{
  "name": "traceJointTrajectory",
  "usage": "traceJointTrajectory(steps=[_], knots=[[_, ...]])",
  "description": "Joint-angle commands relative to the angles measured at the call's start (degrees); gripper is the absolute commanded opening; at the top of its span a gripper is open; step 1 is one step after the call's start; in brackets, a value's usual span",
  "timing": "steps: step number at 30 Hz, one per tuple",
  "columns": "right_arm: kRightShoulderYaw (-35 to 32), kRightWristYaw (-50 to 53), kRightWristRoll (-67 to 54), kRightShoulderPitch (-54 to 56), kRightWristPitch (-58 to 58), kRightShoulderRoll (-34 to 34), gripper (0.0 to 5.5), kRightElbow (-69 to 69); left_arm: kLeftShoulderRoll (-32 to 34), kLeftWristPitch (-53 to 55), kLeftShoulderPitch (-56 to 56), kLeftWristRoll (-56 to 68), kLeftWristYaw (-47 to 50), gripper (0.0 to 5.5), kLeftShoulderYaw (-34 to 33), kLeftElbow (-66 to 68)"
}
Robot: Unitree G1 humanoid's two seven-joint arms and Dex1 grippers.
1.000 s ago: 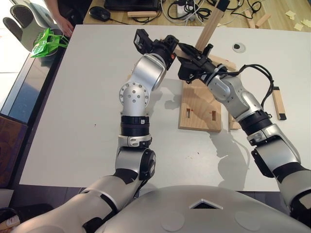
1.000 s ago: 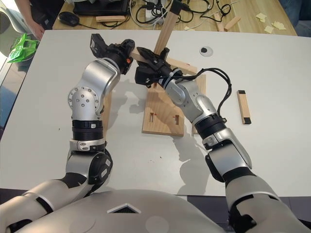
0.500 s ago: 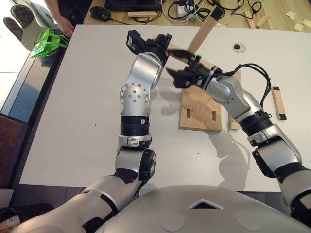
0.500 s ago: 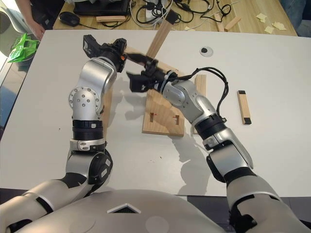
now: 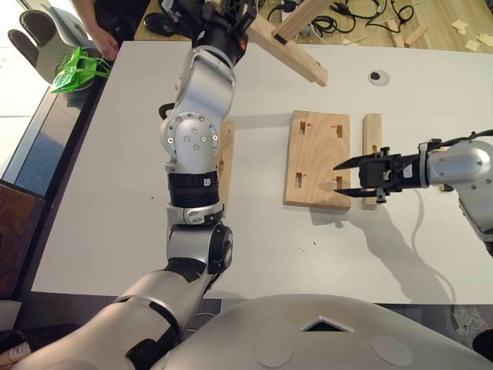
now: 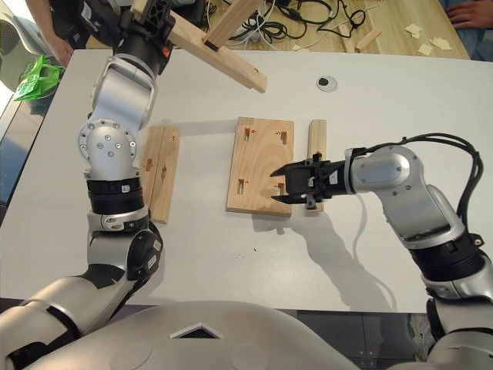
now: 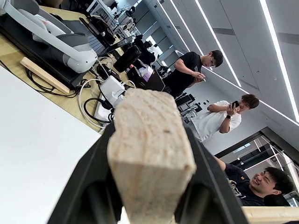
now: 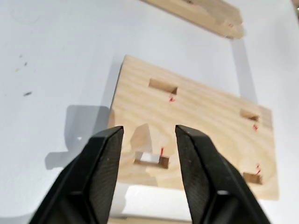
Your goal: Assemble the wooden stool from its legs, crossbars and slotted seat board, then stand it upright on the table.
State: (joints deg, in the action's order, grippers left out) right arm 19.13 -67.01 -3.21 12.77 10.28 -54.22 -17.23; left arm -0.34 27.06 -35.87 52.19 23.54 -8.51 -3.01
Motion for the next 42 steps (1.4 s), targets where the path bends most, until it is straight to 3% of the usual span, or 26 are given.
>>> traceJointTrajectory(steps=[1,4,9,14,20,26,34,38,42], knots=[[0.69,-2.19,5.59,-2.68,-2.31,-5.67,1.38,2.96,0.39,3.08,2.72,-0.5,0.23,1.02,-1.21,-4.93],[1.43,-4.32,6.77,-3.84,-2.99,-6.72,0.88,3.31,-0.14,4.08,3.04,-0.65,0.42,1.02,-2.21,-6.31],[5.64,-5.58,10.74,-1.23,-2.83,-2.87,0.02,6.11,-1.23,4.48,2.26,-1.48,0.04,1.02,-2.98,-6.31],[10.37,-4.56,18.71,2.91,-2.29,1.35,0.0,10.31,-2.09,5.61,2.61,-1.72,0.05,1.02,-3.07,-7.45],[11.92,3.0,21.86,8.05,-2.14,12.82,0.0,18.12,-2.45,7.16,3.42,-2.12,-0.09,1.02,-3.47,-8.67],[6.1,8.31,17.44,6.23,0.49,17.06,0.0,16.89,0.71,11.12,6.22,-3.64,-2.31,1.02,-2.24,-11.26],[-5.28,15.65,14.72,-2.11,3.85,12.84,0.0,14.14,16.48,24.4,12.81,-0.65,-11.32,1.02,-4.62,-21.42],[-14.39,33.33,13.89,0.76,10.72,22.52,0.0,18.19,18.18,29.31,16.64,3.73,-11.41,1.02,-7.22,-25.14],[-16.41,41.48,13.43,1.96,12.92,27.89,0.0,19.91,15.69,31.55,18.81,7.77,-7.95,1.02,-8.72,-26.48]])
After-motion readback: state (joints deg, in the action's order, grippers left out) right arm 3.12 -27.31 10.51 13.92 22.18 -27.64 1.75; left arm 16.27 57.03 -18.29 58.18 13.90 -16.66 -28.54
